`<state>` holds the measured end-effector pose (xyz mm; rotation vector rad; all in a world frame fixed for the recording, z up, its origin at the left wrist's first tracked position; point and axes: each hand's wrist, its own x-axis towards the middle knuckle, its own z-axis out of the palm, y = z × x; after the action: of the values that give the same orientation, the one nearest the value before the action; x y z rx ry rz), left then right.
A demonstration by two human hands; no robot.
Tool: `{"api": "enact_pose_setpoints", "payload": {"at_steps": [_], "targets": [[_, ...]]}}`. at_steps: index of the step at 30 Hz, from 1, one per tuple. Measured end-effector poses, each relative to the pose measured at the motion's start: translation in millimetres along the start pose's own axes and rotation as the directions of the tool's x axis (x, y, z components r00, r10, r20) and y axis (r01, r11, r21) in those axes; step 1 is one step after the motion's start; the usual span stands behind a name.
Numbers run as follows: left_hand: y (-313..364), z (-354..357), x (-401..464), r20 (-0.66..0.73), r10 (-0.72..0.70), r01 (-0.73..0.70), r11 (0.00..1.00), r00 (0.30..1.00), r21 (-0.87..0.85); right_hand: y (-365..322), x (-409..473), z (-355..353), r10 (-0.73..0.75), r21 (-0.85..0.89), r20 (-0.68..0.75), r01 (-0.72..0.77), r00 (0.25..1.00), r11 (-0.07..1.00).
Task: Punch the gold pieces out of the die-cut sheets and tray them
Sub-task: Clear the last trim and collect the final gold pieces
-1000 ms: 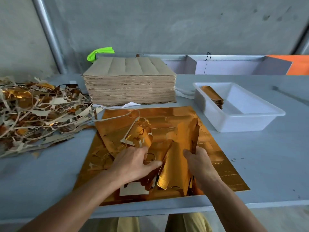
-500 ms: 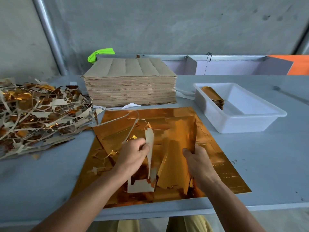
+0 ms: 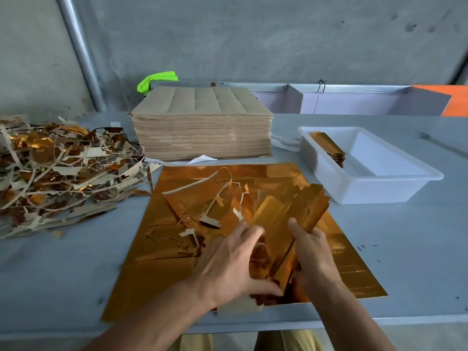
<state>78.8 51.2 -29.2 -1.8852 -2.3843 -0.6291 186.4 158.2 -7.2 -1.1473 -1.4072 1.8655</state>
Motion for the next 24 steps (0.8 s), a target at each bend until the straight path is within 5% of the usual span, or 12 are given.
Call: {"api": "enact_pose_setpoints", "payload": {"at_steps": [5,11,15,21,24], "targets": [[-33.1,-16.5,-9.9,0.104,-0.237,0.22,0.964,0.966,0.15,-24.3,7.2,-21.4,-0.103,-0.036,-0.078,0.101,0.992,0.994],[-64.9,-47.3,-8.1,0.155,-0.285,0.249,0.944,0.946,0.216,-44.6,17.0,-57.5,-0.052,0.008,-0.26,0.056,0.964,0.998],[-67.2,-42.0,-4.4,0.026,-0.211,0.197,0.945,0.977,0.262,-37.9,24.4,-65.8,-0.215,-0.312,-0.376,0.095,0.901,0.945],[-35.2,-20.3,4.5,0.0,0.008,-0.008,1.0,1.0,-0.001,-24.8,32.6,-23.3,-0.324,-0.577,-0.137,0.191,0.936,0.794],[-24.1,-10.3,14.0,0.013,-0.045,0.047,0.974,0.999,-0.223,-27.6,36.4,-7.1,-0.329,-0.644,-0.026,0.236,0.944,0.728]]}}
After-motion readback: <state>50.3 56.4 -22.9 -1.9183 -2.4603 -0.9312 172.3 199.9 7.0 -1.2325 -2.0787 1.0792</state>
